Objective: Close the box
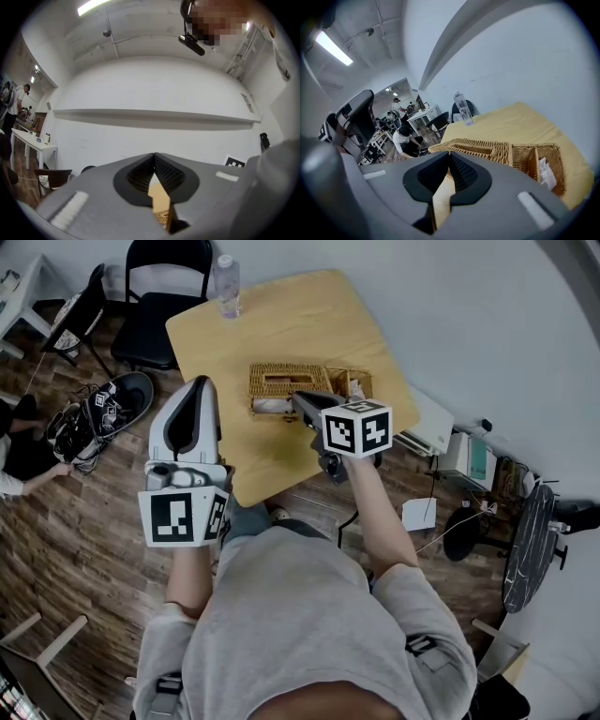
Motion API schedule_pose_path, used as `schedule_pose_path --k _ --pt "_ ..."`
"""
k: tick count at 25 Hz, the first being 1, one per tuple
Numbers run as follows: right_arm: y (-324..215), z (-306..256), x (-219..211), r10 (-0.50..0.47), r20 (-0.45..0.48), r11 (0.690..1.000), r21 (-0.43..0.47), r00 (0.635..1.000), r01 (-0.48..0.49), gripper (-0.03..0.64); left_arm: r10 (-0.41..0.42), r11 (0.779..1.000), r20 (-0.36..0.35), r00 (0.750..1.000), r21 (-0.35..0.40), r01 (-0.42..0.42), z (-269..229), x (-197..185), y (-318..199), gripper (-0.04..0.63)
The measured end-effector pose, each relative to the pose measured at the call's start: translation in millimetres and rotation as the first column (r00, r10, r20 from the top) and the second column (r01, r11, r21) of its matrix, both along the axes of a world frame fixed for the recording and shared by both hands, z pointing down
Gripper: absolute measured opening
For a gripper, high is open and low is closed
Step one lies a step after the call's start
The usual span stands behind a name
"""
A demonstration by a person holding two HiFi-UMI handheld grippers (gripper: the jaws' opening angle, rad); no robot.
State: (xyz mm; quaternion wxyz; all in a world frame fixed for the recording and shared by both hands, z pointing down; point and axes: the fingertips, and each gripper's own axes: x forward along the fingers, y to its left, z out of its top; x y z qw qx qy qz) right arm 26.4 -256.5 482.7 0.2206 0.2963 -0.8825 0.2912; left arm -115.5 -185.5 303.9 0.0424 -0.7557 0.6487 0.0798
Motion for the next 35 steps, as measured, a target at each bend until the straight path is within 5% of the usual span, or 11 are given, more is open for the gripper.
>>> schedule_pose_path --k 35 --pt "15 74 6 0.020 -0.099 0.997 -0.072 0.995 -0.027 0.017 -0.006 1.000 0.023 1.000 -0.023 0.006 4 -1 4 0.058"
